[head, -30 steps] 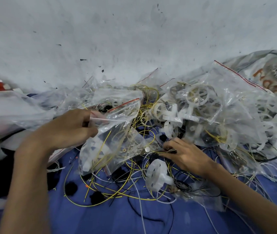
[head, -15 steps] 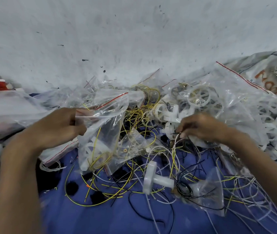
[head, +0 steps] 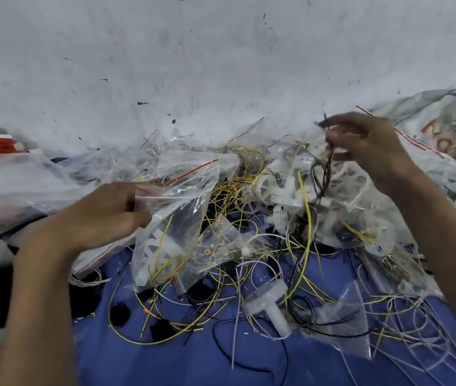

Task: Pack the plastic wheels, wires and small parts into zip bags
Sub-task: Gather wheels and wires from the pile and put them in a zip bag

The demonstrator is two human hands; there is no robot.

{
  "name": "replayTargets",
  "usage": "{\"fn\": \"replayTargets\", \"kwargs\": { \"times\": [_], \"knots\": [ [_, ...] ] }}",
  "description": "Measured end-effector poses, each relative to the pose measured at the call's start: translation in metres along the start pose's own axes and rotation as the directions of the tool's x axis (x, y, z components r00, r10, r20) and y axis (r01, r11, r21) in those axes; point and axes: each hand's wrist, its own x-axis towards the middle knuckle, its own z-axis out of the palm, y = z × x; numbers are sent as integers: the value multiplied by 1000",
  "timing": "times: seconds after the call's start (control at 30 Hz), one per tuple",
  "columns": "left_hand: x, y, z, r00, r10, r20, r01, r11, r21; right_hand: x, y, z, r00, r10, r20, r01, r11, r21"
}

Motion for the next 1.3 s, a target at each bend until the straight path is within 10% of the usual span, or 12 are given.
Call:
{"fn": "replayTargets", "kwargs": {
  "times": [0.13,0.47,0.73,0.87,1.2,1.3],
  "knots": [
    [-1,3,0,1000,21,-11,-20,999,36,7,-8,5,981,-92,-174,97,995,21],
    [-3,5,0,999,34,-6,-34,998,45,-24,40,3,966,202,159,-130,918,-373],
    [-4,12,1,1000,10,8,-11,998,59,-67,84,-10,966,231,118,-15,504,-863],
    [-2,16,5,1000,12,-26,-9,995,104,-86,101,-4,768,619,161,-117,383,-916],
    [-9,38,15,998,22,63,-15,995,-100,-77,82,-3,983,170,-73,-165,623,-764],
    [-5,39,17,999,-45,19,45,998,-44,-77,69,-2,971,16,-240,-145,835,-531]
  ]
}}
